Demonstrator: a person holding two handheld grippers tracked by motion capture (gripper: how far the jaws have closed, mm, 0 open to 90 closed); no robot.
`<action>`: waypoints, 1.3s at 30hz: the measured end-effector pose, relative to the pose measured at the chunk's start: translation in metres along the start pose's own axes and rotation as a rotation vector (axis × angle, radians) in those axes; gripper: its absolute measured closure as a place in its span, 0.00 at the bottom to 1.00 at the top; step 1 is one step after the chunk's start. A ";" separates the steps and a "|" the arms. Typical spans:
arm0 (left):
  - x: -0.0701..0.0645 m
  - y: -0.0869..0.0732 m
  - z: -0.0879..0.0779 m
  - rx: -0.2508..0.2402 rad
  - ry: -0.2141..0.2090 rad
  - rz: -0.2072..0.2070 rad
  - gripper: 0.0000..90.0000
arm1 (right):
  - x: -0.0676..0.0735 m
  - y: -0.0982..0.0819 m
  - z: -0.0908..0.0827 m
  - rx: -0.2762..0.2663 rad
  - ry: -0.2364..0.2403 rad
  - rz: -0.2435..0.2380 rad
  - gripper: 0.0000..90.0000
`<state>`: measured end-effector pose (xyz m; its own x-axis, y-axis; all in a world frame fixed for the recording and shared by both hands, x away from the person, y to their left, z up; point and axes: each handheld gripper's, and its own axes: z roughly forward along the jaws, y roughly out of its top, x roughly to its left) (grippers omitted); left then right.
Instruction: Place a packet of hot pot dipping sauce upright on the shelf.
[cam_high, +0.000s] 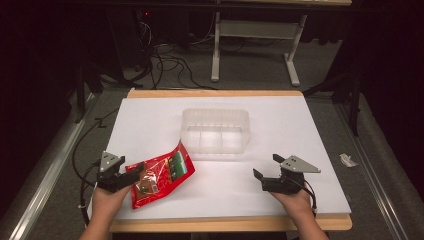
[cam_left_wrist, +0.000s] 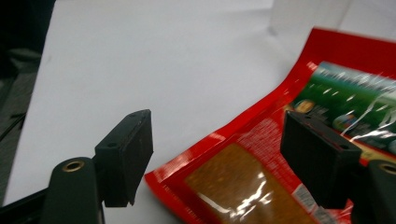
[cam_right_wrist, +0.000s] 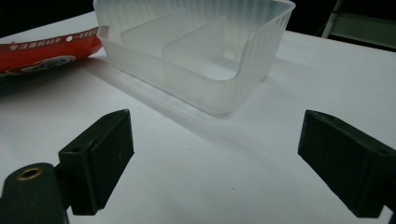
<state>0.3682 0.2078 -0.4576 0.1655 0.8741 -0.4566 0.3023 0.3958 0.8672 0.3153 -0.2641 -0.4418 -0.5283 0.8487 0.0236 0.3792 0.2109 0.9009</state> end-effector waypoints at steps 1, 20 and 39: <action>0.003 0.001 0.000 -0.009 0.006 -0.012 0.29 | -0.001 0.000 -0.001 -0.006 0.000 -0.001 0.13; 0.015 0.008 -0.008 -0.017 -0.010 -0.070 0.30 | -0.018 0.001 -0.009 -0.064 -0.025 0.045 0.13; 0.040 0.000 0.002 0.193 0.009 -0.324 0.58 | -0.017 0.001 -0.008 -0.053 -0.019 0.042 0.16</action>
<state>0.3768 0.2420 -0.4758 0.0247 0.7152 -0.6985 0.5087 0.5925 0.6246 0.3188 -0.2822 -0.4382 -0.4982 0.8654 0.0541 0.3594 0.1493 0.9212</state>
